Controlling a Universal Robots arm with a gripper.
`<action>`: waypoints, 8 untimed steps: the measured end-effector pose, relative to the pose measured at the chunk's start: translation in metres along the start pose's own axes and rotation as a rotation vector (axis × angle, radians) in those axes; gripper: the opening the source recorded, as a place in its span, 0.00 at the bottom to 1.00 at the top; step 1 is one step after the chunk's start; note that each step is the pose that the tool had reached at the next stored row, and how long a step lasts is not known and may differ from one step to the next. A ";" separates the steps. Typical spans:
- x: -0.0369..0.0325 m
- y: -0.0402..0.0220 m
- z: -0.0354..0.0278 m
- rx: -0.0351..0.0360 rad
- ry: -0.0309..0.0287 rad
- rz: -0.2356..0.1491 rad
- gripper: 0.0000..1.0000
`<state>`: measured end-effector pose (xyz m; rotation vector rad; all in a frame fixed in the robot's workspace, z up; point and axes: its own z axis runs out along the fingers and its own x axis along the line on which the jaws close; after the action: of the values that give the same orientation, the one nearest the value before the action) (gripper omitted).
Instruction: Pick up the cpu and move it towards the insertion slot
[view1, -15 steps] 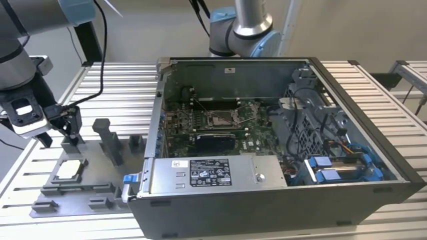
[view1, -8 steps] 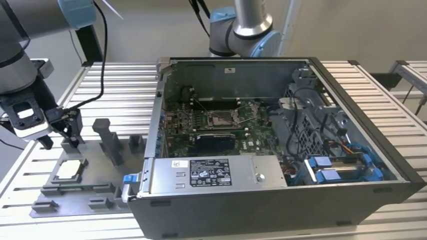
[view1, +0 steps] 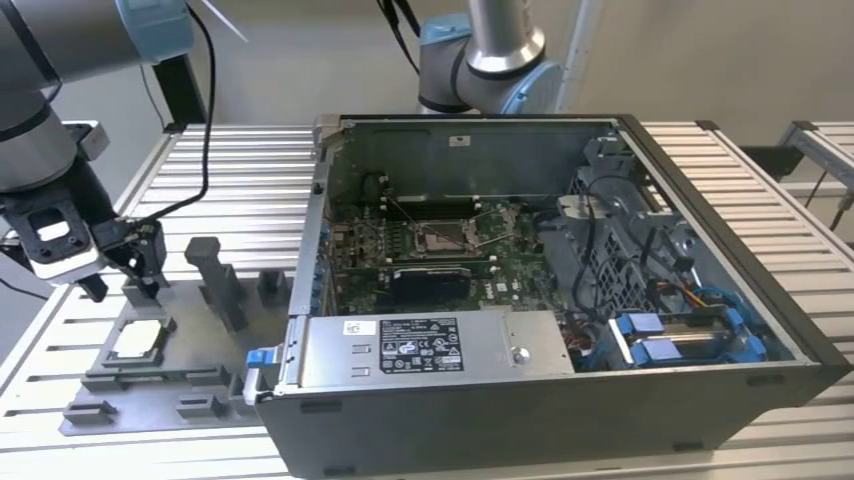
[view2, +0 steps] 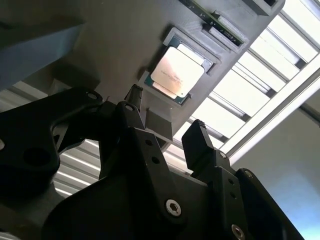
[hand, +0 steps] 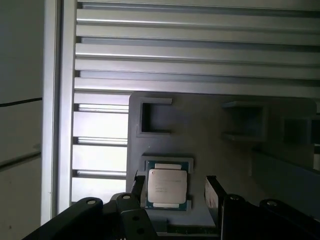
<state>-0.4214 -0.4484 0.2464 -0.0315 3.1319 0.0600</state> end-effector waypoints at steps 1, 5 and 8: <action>0.0000 0.0000 0.0001 0.0001 0.0000 0.000 1.00; 0.0000 -0.0004 0.0016 0.0000 0.0000 0.000 1.00; 0.0000 -0.0013 0.0029 -0.0001 -0.0001 0.000 1.00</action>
<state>-0.4213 -0.4496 0.2434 -0.0316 3.1318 0.0601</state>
